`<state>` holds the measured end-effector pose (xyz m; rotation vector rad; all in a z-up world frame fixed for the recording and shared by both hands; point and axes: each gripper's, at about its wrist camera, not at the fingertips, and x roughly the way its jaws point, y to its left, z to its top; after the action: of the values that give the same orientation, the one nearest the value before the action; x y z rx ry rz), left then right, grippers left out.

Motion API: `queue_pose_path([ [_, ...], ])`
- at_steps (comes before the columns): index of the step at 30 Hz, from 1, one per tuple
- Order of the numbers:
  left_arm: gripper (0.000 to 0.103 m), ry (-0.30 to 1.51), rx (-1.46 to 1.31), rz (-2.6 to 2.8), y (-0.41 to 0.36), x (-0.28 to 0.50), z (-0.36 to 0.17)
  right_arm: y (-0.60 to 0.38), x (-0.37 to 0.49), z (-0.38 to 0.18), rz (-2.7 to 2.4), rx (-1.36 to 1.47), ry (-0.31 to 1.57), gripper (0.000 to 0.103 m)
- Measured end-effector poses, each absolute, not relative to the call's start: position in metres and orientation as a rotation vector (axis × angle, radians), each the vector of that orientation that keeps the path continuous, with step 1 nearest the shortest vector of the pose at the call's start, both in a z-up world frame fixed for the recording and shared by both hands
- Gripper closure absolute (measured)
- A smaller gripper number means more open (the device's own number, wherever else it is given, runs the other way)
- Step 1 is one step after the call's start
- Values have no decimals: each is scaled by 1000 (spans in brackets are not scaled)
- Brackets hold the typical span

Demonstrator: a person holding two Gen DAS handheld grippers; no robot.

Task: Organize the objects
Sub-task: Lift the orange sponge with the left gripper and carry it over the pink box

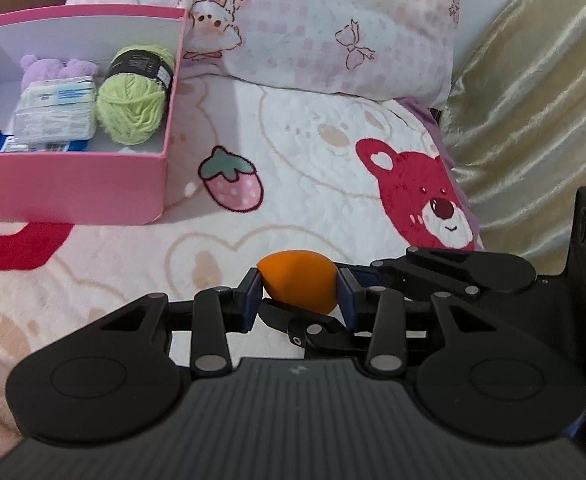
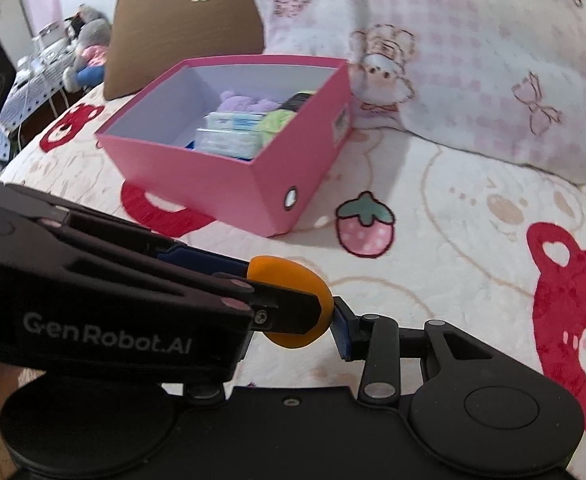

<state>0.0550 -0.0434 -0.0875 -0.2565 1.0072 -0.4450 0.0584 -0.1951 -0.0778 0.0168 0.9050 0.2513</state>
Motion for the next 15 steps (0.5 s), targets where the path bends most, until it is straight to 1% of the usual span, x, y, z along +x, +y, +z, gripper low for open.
queue_pose_path([
  [5, 65, 1046, -230, -416, -42, 49, -84, -183, 49, -80, 244, 8, 894, 58],
  [15, 64, 1058, -229, -416, -26, 37, -70, -168, 37, -69, 257, 58, 888, 57],
])
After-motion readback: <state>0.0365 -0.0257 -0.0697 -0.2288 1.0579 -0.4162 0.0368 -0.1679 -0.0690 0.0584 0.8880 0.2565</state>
